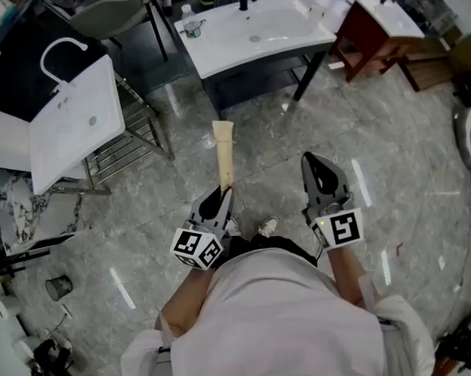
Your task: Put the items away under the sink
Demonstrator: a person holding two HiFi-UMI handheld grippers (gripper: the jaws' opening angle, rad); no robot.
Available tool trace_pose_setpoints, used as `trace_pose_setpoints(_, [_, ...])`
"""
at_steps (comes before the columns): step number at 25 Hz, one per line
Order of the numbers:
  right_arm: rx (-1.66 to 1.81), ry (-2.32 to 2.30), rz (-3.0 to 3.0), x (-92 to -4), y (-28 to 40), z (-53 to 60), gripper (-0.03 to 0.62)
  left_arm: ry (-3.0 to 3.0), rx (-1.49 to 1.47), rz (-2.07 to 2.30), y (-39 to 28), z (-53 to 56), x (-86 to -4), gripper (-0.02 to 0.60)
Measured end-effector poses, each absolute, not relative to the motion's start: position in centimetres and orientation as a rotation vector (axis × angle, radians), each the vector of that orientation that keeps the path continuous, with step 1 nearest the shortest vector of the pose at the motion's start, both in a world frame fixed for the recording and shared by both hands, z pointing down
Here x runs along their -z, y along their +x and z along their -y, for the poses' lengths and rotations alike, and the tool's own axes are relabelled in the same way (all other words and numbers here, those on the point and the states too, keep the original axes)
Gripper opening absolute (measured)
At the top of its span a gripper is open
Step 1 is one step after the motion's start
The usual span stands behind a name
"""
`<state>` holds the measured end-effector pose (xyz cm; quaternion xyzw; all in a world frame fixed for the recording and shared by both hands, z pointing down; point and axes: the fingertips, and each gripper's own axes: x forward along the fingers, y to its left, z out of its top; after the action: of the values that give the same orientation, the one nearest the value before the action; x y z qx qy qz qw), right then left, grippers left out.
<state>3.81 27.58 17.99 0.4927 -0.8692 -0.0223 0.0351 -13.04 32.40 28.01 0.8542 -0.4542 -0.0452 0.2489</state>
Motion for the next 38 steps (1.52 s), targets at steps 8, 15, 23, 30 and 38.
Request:
trace_pose_setpoints(8, [0.063, 1.505, 2.681, -18.4, 4.7, -28.5, 0.035, 2.34, 0.138, 1.254, -12.2, -32.8, -27.7, 0.064])
trace_pose_setpoints(15, [0.054, 1.487, 2.723, -18.4, 6.8, -28.8, 0.037, 2.336, 0.155, 1.262, -9.9, -32.7, -28.0, 0.064])
trace_pose_setpoints(23, [0.12, 1.487, 2.746, -17.6, 9.4, -29.9, 0.037, 2.351, 0.175, 1.299, -7.3, -32.1, -27.6, 0.064])
trace_pose_setpoints(30, [0.093, 1.469, 2.768, -17.9, 9.7, -30.2, 0.037, 2.358, 0.18, 1.327, -7.4, -31.4, -27.1, 0.064])
trace_pose_setpoints(38, [0.103, 1.507, 2.755, -18.2, 9.4, -29.4, 0.037, 2.368, 0.193, 1.297, -7.8, -29.2, -28.0, 0.064])
